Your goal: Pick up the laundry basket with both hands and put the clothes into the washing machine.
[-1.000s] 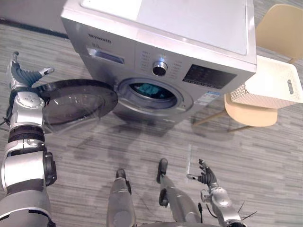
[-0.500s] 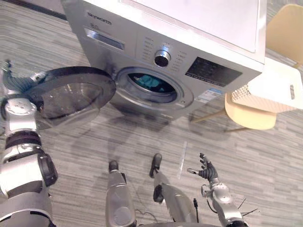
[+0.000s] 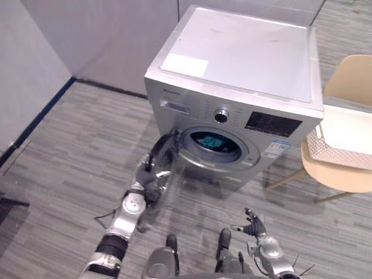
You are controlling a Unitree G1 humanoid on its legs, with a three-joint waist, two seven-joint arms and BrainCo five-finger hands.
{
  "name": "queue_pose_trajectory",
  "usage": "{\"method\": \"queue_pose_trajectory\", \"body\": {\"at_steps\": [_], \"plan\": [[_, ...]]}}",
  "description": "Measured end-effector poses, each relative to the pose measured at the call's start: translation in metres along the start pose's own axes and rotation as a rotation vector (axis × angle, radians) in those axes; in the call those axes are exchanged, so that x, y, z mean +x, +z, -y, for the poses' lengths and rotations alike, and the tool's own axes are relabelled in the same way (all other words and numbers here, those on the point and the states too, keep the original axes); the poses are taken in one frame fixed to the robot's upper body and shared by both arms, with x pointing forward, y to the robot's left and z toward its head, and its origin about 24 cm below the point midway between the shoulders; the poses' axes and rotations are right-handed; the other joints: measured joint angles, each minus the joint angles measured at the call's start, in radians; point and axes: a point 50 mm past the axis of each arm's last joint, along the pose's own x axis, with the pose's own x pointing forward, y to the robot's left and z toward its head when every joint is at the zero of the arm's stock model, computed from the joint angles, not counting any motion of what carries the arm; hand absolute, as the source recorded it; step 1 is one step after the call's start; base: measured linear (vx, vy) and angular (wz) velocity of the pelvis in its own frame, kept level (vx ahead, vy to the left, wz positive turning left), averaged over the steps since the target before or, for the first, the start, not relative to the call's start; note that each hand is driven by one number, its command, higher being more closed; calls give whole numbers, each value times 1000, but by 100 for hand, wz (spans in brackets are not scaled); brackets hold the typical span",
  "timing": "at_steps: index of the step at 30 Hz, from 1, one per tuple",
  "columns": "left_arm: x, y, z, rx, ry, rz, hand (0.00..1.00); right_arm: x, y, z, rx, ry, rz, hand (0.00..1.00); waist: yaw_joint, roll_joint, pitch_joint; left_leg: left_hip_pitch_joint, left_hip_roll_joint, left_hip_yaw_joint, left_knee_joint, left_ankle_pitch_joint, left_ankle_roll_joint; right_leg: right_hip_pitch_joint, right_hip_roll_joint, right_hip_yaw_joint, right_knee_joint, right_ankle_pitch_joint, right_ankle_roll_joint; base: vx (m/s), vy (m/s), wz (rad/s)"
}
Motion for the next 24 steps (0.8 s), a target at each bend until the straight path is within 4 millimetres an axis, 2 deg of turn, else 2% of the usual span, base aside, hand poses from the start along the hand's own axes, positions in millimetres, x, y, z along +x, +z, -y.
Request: {"method": "queue_pose_trajectory", "body": {"at_steps": [2, 3, 5, 6, 7, 10, 12, 13, 15, 17, 18, 21, 24], "plan": [[0, 3, 13, -19, -68, 3, 0, 0, 1, -2, -10, 10, 1, 0, -12, -1, -11, 12, -8, 18, -12, 0, 0, -1, -5, 24, 0, -3, 5, -5, 90, -23], [0, 5, 25, -21, -136, 1, 0, 0, 0, -5, -22, 27, -1, 0, -28, -1, -18, 31, -16, 36, -24, 0, 0, 1, -9, 48, -1, -2, 7, 28, 70, -32], [1, 7, 39, -28, -205, -7, 0, 1, 2, -8, -29, 40, 3, 0, -48, 2, -24, 43, -18, 61, -31, -1, 1, -2, -8, 72, -1, -1, 7, 47, 64, -42], [4, 10, 53, -52, -264, -20, 0, 2, 5, -8, -38, 46, 7, 0, -77, 9, -32, 48, -21, 85, -33, -4, 5, -12, -8, 91, -2, 1, 7, 59, 49, -51], [6, 12, 60, -63, -289, -30, 0, 3, 7, -8, -44, 48, 10, 0, -91, 13, -36, 48, -21, 100, -35, -7, 9, -21, -7, 105, -3, 4, 6, 84, 54, -60], [28, 20, 66, -90, -263, -102, 0, 8, 17, -4, -56, 41, 35, 0, -136, 28, -26, 43, -22, 170, -31, -14, 20, -60, 4, 165, -25, 60, -10, 86, 27, -70], [42, 22, 52, -106, -187, -142, 0, 11, 26, 2, -70, 27, 60, 0, -165, 45, -12, 29, -15, 209, -18, -25, 28, -95, 20, 191, -25, 76, -23, 100, 8, -86], [53, 29, 36, -122, -116, -154, 0, 13, 31, 10, -81, 9, 77, 0, -178, 56, 13, 20, -7, 233, -4, -35, 28, -115, 34, 209, -25, 88, -34, 92, -15, -84], [68, 48, 11, -125, -29, -117, 0, 13, 36, 21, -100, -19, 99, 0, -181, 59, 43, -11, 8, 236, 26, -60, 24, -153, 40, 240, -24, 94, -34, 80, -34, -63], [84, 77, -27, -118, 73, -42, 0, 12, 41, 28, -89, -54, 124, 0, -209, 56, 85, -74, 31, 231, 82, -80, 21, -193, 49, 240, -25, 101, -35, 18, -58, -10], [87, 85, -37, -116, 94, -22, 0, 11, 40, 30, -82, -63, 127, 0, -213, 55, 91, -91, 37, 230, 92, -82, 20, -205, 51, 238, -25, 103, -37, -16, -72, 10], [88, 90, -35, -155, 92, -13, 0, 2, 31, 31, -49, -97, 128, 0, -205, 55, 109, -121, 52, 200, 114, -83, 18, -208, 56, 209, -25, 103, -37, -51, -75, 27], [87, 103, -34, -160, 106, 51, 0, -6, 28, 20, -6, -95, 159, 0, -188, 54, 110, -127, 61, 157, 122, -83, 17, -182, 58, 166, -25, 101, -39, -43, -27, 39]]}}
